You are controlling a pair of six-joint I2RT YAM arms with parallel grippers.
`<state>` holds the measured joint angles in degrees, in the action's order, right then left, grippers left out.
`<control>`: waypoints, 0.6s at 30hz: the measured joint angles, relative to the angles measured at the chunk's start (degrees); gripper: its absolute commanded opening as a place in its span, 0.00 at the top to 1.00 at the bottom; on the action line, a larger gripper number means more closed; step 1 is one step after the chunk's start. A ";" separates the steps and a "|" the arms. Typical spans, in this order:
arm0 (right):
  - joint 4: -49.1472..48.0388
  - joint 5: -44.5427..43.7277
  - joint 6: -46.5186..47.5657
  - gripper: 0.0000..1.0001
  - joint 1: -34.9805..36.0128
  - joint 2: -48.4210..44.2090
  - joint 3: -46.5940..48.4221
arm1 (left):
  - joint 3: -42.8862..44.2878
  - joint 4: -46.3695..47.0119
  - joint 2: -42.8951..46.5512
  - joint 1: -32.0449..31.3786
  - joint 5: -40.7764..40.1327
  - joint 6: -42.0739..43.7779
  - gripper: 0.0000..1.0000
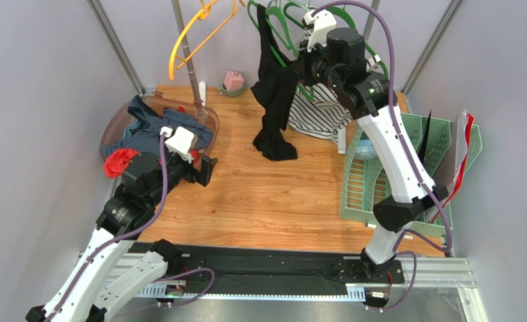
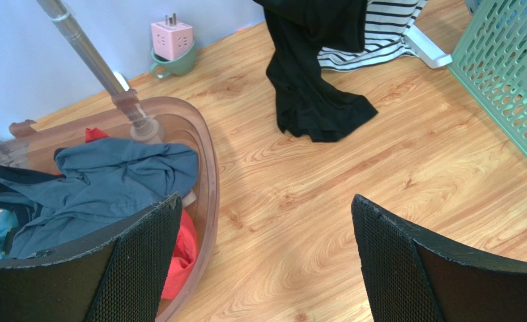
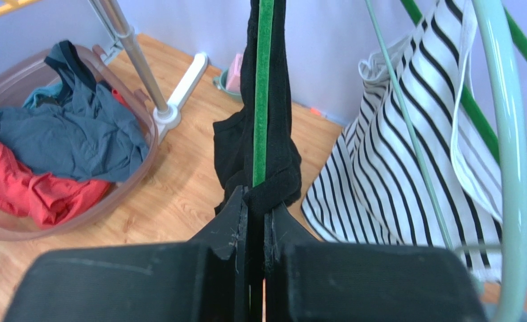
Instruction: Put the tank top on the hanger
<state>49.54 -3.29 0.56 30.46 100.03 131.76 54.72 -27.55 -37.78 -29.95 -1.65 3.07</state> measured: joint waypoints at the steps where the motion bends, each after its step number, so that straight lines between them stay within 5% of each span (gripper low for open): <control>1: -1.05 0.28 0.11 1.00 -0.15 0.79 0.42 | -0.04 0.02 0.02 0.00 0.00 -0.02 0.01; 18: -11.08 5.33 -2.23 1.00 -0.28 13.70 6.43 | -0.37 0.02 -0.22 0.04 0.02 0.00 0.01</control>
<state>38.46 2.04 -1.67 30.17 113.73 138.19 54.35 -27.53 -38.00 -29.91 -1.63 3.07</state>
